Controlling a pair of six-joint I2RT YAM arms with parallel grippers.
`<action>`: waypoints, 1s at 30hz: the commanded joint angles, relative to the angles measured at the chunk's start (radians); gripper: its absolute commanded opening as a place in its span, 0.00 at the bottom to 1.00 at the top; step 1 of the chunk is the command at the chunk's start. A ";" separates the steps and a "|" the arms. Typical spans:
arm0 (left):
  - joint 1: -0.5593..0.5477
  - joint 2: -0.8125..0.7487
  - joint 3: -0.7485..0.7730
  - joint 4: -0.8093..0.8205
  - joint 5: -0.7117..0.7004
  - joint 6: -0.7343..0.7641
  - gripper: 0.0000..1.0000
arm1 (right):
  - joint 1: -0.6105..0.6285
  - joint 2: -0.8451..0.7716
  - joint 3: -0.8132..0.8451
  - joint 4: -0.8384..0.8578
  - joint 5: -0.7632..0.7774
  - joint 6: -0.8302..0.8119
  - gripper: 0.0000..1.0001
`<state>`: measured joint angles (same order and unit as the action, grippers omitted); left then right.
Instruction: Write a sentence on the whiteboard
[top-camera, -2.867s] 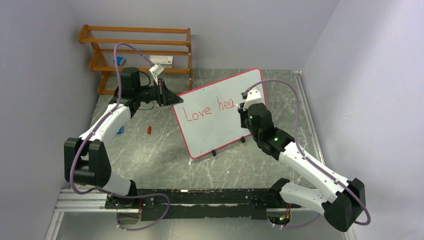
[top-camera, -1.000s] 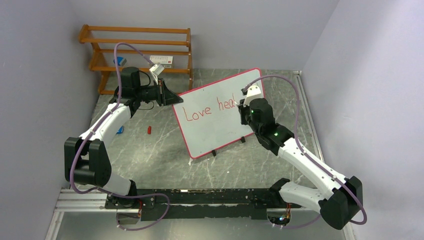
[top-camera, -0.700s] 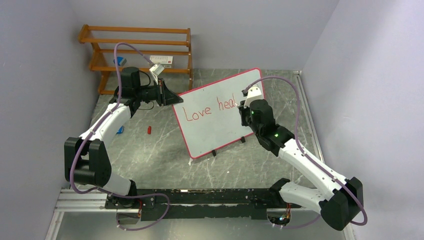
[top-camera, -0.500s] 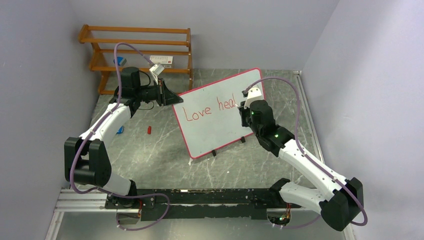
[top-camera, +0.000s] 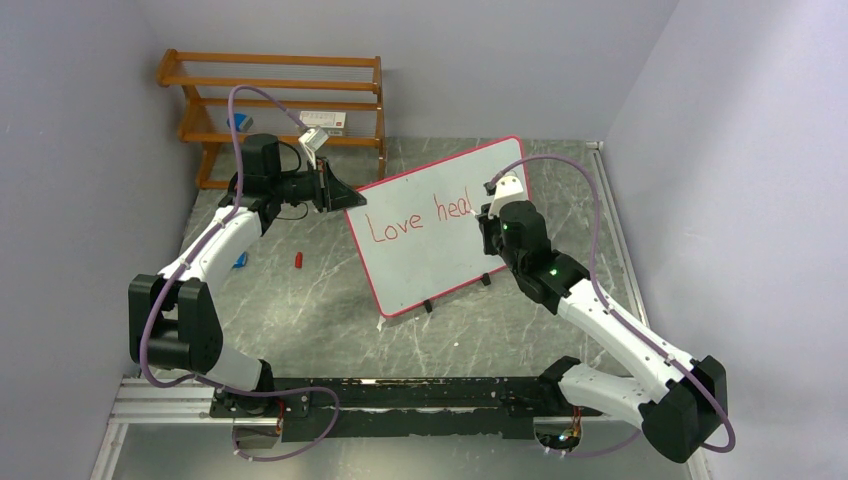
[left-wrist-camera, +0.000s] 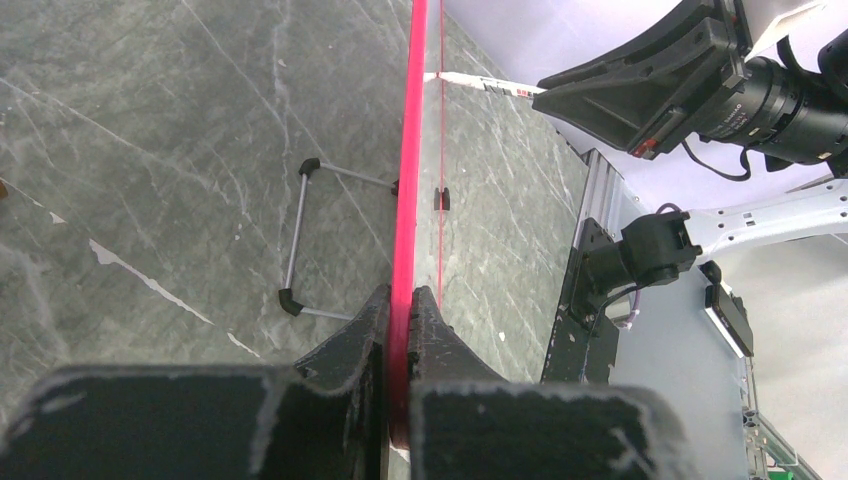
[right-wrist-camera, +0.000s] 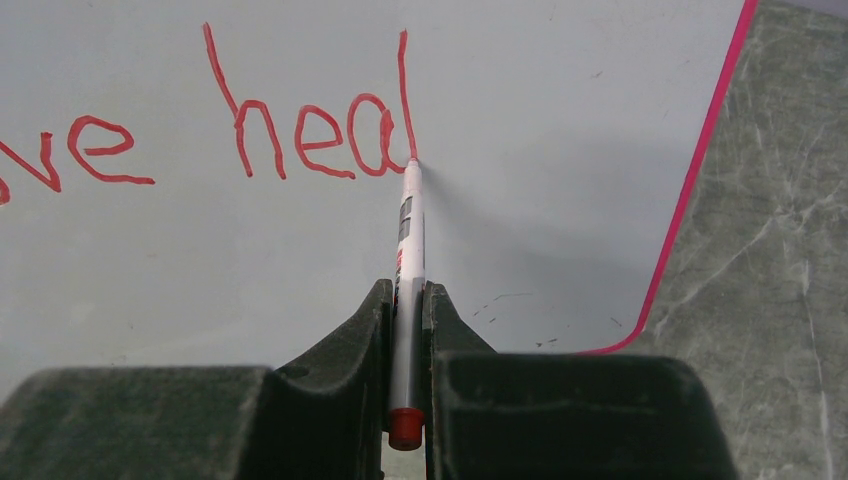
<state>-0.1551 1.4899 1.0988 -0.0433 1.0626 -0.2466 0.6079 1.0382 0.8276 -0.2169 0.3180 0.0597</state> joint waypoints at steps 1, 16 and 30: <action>-0.029 0.049 -0.024 -0.100 -0.061 0.070 0.05 | -0.008 -0.011 -0.021 -0.031 0.002 0.002 0.00; -0.029 0.048 -0.023 -0.102 -0.062 0.071 0.05 | -0.008 -0.012 -0.020 0.040 0.049 -0.001 0.00; -0.029 0.050 -0.023 -0.104 -0.064 0.073 0.05 | -0.018 -0.025 0.000 0.070 0.070 -0.014 0.00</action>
<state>-0.1551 1.4899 1.0988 -0.0437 1.0641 -0.2462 0.6056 1.0187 0.8223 -0.1680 0.3592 0.0582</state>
